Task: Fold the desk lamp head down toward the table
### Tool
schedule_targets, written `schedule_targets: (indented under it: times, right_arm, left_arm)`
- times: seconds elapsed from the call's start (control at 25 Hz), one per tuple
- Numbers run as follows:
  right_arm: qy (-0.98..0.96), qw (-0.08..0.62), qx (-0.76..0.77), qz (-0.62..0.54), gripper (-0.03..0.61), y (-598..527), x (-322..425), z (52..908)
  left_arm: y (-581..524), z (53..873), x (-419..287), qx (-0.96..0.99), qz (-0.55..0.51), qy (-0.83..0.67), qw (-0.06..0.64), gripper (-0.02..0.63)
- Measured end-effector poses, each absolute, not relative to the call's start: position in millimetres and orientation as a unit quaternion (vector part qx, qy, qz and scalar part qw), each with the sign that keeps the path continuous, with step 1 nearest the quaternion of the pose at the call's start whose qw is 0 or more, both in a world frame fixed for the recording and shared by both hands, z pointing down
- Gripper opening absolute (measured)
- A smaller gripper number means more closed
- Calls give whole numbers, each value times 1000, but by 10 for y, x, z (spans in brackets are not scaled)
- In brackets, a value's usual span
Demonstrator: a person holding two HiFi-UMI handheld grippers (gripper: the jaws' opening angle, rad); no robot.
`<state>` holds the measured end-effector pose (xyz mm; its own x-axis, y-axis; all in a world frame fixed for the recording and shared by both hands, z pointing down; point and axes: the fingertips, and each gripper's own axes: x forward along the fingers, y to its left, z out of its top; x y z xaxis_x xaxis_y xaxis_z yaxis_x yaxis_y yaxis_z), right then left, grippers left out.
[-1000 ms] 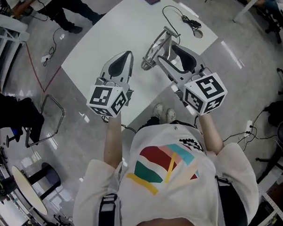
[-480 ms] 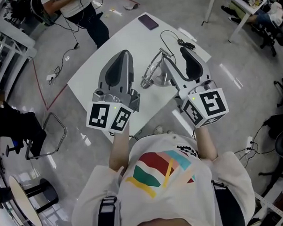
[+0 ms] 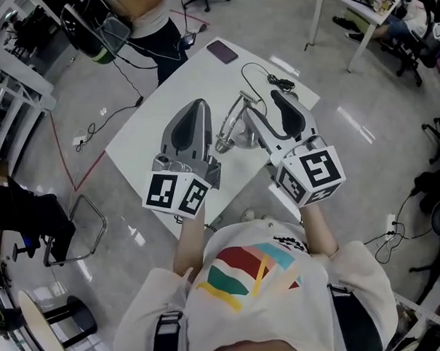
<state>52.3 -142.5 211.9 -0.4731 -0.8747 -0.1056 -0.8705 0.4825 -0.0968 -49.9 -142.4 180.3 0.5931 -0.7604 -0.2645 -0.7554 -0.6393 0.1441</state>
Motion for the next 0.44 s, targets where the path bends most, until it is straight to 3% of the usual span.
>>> schedule_targets:
  times: [0.44]
  right_arm:
    - [858,62,-510,-7,242,-1388,490,2099]
  left_arm:
    - [-1402,1756,-586,887,-169,-430,10,46]
